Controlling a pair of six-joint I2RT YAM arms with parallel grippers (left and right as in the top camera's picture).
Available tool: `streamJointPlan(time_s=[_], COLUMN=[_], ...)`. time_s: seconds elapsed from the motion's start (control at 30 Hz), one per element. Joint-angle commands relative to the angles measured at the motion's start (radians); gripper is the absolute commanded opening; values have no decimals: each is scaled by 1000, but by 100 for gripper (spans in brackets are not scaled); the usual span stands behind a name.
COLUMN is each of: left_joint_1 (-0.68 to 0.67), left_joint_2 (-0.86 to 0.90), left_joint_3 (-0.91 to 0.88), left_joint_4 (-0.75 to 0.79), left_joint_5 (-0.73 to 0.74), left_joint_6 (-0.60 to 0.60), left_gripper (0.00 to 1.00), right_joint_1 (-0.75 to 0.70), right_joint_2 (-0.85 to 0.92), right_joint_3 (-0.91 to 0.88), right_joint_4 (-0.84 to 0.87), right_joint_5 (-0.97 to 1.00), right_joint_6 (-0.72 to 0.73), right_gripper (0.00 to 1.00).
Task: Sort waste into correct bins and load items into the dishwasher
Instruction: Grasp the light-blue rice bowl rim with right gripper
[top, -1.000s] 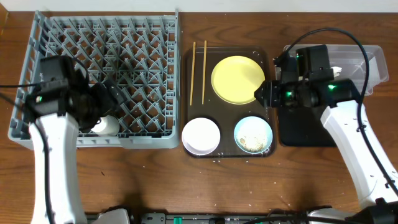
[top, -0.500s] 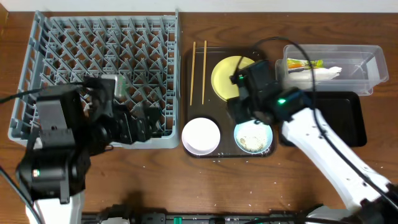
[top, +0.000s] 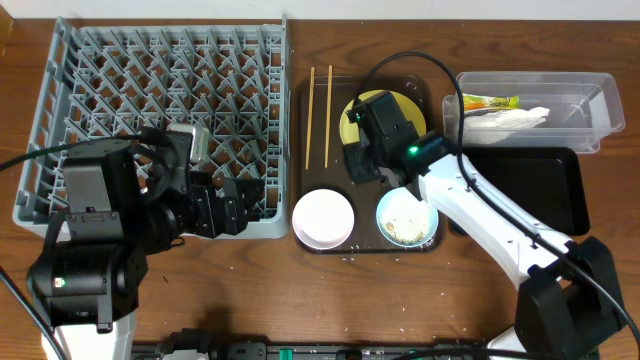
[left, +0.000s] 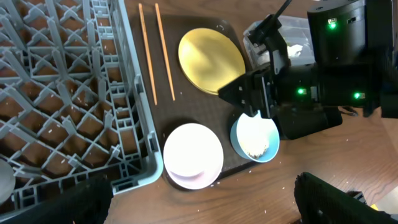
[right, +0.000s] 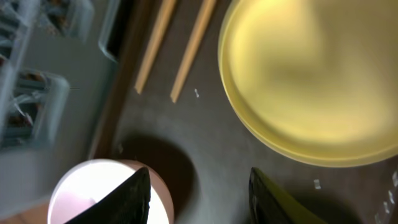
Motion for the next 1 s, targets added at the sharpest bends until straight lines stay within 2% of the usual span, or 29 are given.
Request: streamJointPlan(time_s=[0.0, 0.1, 0.2, 0.33, 0.4, 0.57, 0.73, 0.97], left_joint_1=[-4, -4, -4, -4, -4, -4, -4, -4], left_joint_2=[-1, -1, 2, 19, 28, 43, 47, 47], left_joint_3=[25, 25, 25, 25, 25, 23, 19, 19], left_joint_4=[-11, -4, 3, 5, 2, -14, -16, -18], left_joint_5=[-5, -5, -5, -5, -5, -5, -5, -5], left_joint_6=[13, 13, 13, 13, 13, 13, 13, 13], left_gripper=[94, 94, 94, 95, 94, 94, 94, 94], right_joint_1=[-21, -21, -18, 24, 47, 68, 68, 68], right_joint_2=[-14, -12, -12, -11, -10, -10, -10, -10], right_joint_3=[23, 12, -26, -137, -188, -252, -281, -287], right_joint_4=[-131, -255, -298, -200, -127, -72, -59, -53], right_joint_5=[18, 23, 26, 31, 40, 75, 136, 180], right_joint_6=[90, 96, 96, 94, 78, 81, 115, 160], right_gripper=[48, 49, 47, 38, 35, 29, 10, 9])
